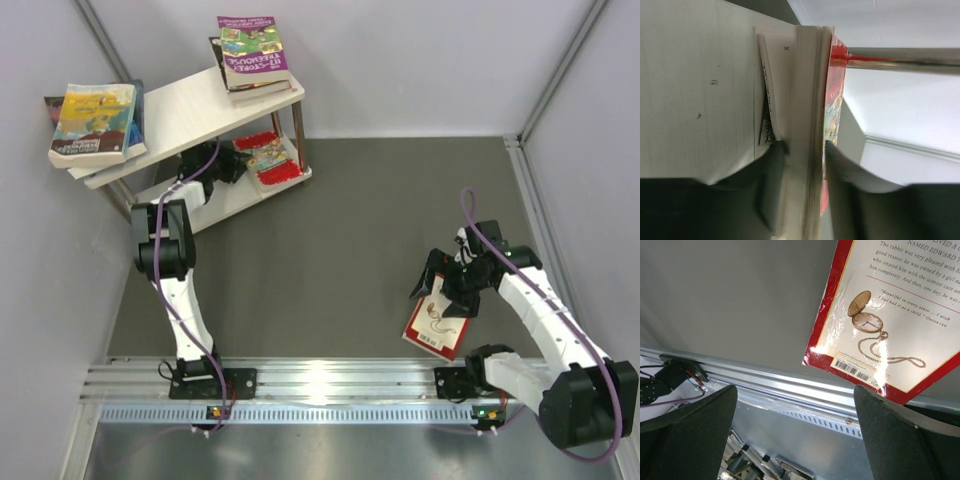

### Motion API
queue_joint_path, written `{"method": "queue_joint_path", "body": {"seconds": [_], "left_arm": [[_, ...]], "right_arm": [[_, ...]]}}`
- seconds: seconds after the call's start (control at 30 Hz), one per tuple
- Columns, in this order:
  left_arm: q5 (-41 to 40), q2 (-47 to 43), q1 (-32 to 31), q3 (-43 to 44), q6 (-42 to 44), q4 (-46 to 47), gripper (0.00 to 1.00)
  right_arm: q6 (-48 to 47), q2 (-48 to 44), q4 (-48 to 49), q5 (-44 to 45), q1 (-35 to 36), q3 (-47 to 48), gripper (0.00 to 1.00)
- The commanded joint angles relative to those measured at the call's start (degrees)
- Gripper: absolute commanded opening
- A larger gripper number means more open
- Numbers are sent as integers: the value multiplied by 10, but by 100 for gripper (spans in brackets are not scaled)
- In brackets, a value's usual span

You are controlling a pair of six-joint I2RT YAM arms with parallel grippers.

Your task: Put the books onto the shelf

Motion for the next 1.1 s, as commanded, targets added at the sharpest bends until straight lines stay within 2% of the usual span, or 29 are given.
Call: {"method": "queue_joint_path", "body": {"seconds": [0.0, 0.03, 0.1, 0.13, 0.17, 0.2, 0.43, 0.63, 0.7, 0.77, 0.97, 1.07], "left_arm": [[22, -3, 6, 17, -8, 12, 45], [29, -11, 8, 14, -9, 15, 51], [29, -20, 9, -3, -10, 18, 74], [24, -34, 9, -10, -9, 22, 81], [23, -41, 9, -25, -7, 26, 97], [21, -48, 9, -31, -7, 27, 99], [10, -118, 20, -84, -2, 12, 98], [32, -205, 31, -189, -2, 7, 99], [34, -237, 32, -232, 11, 4, 99], [35, -283, 31, -265, 22, -40, 99], [24, -444, -18, -355, 107, -162, 98], [6, -505, -56, -385, 127, -210, 98]], "right_arm": [[4, 3, 24, 6, 3, 12, 100], [4, 3, 26, 6, 3, 11, 100], [2, 5, 27, 9, 3, 11, 100], [1, 6, 28, 10, 3, 9, 100], [1, 6, 31, 10, 3, 8, 100], [1, 6, 33, 11, 3, 7, 100], [-2, -4, 30, 11, 4, 5, 100], [-16, 2, 13, 21, 3, 43, 100], [-24, 11, -2, 54, 3, 63, 99], [-26, 28, -34, 84, 2, 83, 100], [22, 45, -82, 278, -3, 74, 100], [35, 45, -55, 274, -33, 34, 100]]}}
